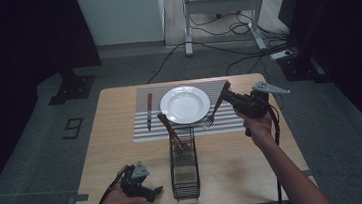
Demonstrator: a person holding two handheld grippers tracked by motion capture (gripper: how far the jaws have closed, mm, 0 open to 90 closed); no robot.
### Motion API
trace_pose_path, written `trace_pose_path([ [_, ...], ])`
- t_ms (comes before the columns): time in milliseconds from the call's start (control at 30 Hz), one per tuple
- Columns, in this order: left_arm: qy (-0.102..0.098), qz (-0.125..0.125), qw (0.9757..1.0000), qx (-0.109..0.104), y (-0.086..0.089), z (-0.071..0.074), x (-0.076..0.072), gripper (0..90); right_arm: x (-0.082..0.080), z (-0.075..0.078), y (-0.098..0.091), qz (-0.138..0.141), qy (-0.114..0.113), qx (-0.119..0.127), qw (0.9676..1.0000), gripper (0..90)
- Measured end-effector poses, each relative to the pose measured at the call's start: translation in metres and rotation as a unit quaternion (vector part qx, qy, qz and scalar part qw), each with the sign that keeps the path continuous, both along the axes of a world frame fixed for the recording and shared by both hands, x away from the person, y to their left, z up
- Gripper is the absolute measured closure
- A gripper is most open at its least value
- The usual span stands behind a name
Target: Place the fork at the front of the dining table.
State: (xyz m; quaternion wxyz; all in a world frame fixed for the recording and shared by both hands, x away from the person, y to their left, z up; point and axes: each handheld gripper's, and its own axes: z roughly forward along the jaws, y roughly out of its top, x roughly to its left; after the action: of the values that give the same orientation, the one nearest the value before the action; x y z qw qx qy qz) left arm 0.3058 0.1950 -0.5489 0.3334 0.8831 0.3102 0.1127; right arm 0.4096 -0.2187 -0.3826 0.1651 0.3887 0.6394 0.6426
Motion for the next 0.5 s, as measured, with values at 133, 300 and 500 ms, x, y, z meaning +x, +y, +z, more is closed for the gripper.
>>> trace_pose_path([
  [133, 0.000, 0.000, 1.0000, 0.000, -0.0001, -0.0001, 0.0000, 0.0, 0.0036, -0.0037, -0.0041, -0.015, 0.001, -0.008, 0.9999, 80.9],
  [300, 0.000, 0.000, 1.0000, 0.000, 0.0000, 0.0000, 0.0000, 0.0, 0.0069, -0.0073, -0.0075, -0.024, 0.005, -0.008, 0.9997, 80.9],
  [500, 0.000, 0.000, 1.0000, 0.000, 0.0000, -0.0001, 0.0000, 0.0, 0.0088, -0.0089, -0.0102, -0.034, 0.003, -0.020, 0.9992, 80.9],
])
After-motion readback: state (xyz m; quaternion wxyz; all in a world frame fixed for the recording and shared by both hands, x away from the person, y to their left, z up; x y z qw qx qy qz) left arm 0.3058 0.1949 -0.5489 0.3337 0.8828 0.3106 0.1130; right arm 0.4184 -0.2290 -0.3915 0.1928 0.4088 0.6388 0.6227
